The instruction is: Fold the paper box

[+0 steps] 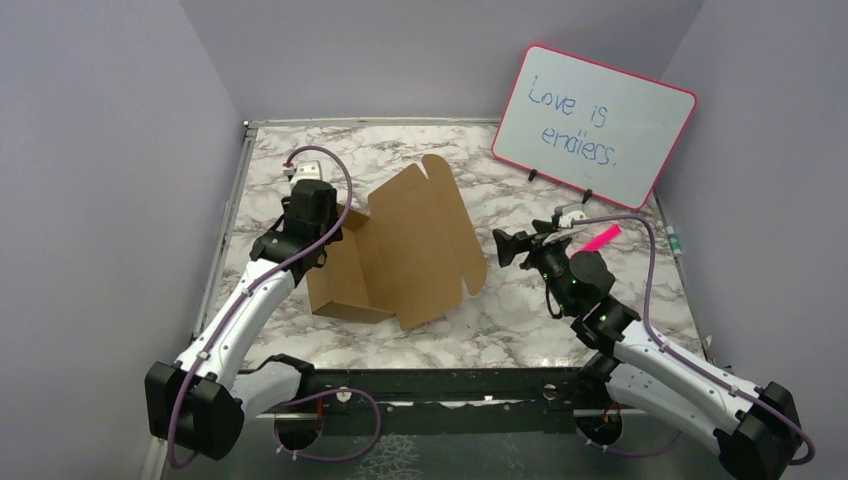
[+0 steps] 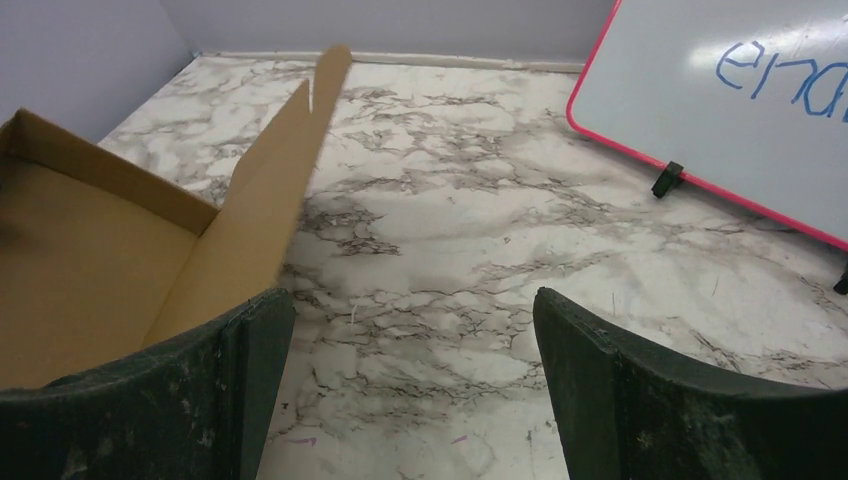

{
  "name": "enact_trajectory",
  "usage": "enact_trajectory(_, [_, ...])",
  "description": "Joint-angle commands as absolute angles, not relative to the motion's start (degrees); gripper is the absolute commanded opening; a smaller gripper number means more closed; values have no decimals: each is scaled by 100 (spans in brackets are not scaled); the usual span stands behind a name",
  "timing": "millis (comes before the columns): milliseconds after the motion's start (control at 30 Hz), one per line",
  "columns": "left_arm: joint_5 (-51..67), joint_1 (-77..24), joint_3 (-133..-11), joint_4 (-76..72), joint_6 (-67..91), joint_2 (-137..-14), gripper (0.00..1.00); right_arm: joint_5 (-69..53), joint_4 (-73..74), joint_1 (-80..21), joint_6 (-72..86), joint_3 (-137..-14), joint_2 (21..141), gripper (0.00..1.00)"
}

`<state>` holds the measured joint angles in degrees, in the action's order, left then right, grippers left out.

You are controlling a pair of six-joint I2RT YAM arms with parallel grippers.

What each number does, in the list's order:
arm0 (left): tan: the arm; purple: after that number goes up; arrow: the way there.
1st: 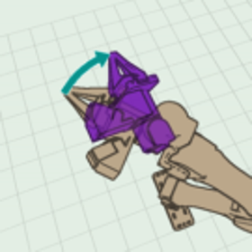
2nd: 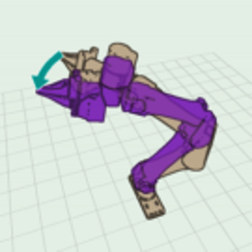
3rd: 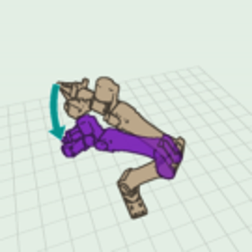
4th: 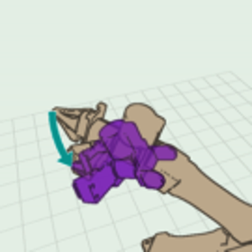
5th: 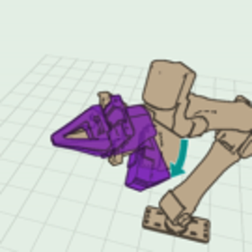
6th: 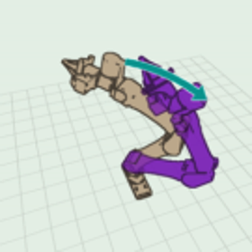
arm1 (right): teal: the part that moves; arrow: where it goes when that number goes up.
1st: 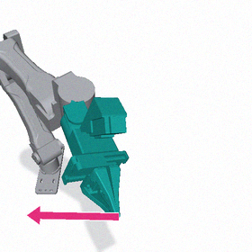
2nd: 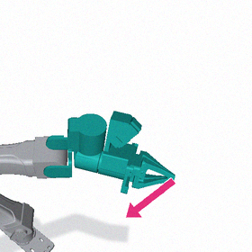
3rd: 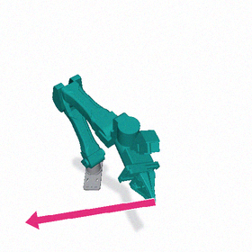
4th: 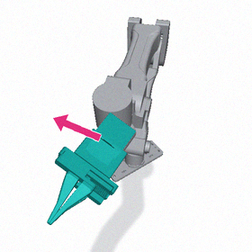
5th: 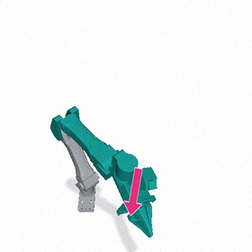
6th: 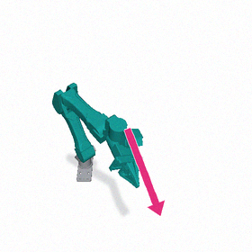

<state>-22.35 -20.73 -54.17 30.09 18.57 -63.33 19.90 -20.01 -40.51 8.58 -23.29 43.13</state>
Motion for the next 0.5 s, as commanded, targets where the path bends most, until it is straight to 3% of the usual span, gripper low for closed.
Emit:
enact_trajectory(0, [-1590, -1706, -4836, 3195, 2454, -6040, 53, 1712, -1954, -4052, 898, -2539, 4376, 94])
enact_trajectory(300, [-684, -1411, -3941, 2359, 3280, -5895, 57, 1158, -1621, -4052, 896, -2918, 4500, 94])
enact_trajectory(467, [-251, -1413, -3674, 1952, 3599, -6016, 61, 648, -705, -4052, 870, -3718, 4600, 95])
